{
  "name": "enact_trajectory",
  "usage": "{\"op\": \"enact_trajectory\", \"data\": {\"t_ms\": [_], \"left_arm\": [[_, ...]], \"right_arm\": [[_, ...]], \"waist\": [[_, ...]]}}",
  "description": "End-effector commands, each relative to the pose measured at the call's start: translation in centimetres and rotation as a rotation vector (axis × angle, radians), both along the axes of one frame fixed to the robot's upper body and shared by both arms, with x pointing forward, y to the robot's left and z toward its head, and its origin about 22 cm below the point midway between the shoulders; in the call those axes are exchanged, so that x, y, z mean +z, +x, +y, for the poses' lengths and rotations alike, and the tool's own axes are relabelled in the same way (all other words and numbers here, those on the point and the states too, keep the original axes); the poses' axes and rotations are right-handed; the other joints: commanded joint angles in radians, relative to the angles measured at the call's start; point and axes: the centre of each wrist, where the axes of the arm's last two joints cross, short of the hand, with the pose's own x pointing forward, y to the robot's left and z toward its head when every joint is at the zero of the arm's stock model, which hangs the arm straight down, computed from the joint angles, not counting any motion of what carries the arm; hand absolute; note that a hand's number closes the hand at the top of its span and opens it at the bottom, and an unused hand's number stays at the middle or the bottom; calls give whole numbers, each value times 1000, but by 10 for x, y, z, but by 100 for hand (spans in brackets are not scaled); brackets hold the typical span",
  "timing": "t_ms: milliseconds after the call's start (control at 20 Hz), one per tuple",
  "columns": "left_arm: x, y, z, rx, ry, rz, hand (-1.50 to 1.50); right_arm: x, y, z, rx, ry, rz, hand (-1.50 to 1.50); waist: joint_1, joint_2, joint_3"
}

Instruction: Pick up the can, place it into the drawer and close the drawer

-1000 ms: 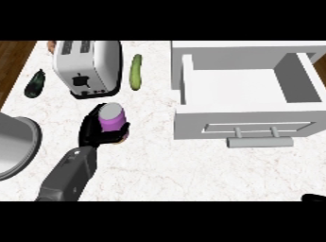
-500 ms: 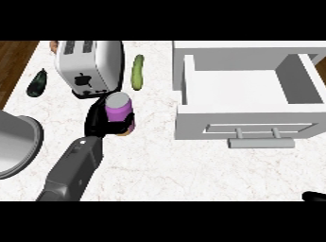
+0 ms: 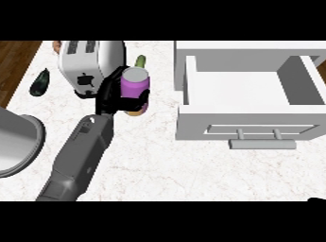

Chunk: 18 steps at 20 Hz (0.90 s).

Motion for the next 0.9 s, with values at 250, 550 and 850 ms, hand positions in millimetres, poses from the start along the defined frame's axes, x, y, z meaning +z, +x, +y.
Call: {"op": "enact_trajectory", "data": {"t_ms": [250,550,850], "left_arm": [[116,26,-58,-66,3,-40,150],[175,14,-97,-74,30,-70,150],[236,22,-124,-94,78,-64,150]], "right_arm": [[16,9,1,5,-16,6,-150],[11,18,14,13,-5,2,-150],[9,4,-6,-3,-5,3,-150]], "waist": [[-4,2,0],[-7,3,0],[-18,4,0]]}}
